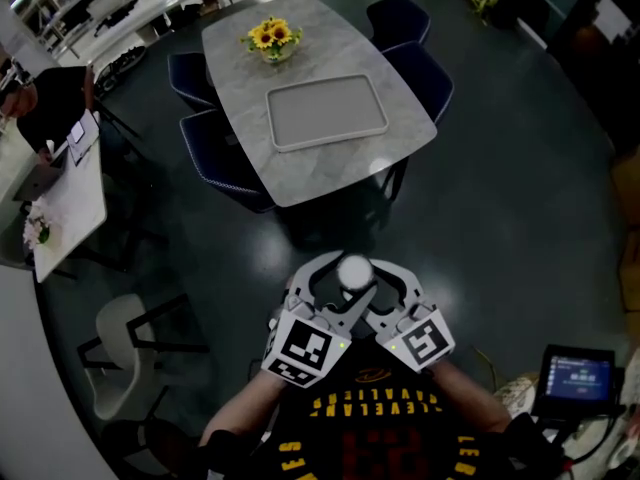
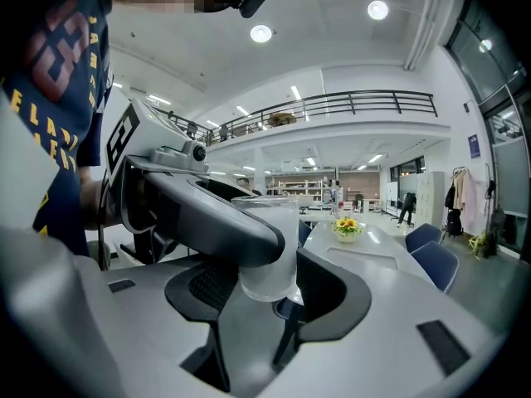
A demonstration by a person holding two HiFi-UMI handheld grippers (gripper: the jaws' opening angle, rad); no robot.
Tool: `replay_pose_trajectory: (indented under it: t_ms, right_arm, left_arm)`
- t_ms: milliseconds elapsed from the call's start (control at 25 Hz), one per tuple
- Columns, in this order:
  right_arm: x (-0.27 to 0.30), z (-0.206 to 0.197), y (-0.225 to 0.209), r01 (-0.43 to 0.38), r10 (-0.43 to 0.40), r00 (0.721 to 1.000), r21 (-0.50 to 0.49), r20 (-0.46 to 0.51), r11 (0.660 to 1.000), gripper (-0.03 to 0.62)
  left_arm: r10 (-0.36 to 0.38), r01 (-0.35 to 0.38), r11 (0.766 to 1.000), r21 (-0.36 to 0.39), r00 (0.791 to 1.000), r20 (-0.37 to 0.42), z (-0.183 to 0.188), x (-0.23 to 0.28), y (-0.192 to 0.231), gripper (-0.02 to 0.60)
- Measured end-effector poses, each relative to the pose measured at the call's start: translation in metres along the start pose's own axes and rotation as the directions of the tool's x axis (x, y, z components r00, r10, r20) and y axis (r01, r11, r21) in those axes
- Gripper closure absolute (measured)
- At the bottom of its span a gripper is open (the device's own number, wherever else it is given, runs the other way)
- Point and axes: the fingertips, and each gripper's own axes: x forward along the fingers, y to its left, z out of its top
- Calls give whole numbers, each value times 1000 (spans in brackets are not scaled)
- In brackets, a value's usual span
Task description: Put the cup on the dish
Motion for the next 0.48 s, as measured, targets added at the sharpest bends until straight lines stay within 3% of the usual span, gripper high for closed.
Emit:
replay_pose_trajectory:
  t_ms: [480]
  right_arm:
    - [35,-2,-37,-8,8,1000,14,-2,1000,376]
  left_arm:
    - [11,-11,1000,-6,1000,-13,4,30,42,316]
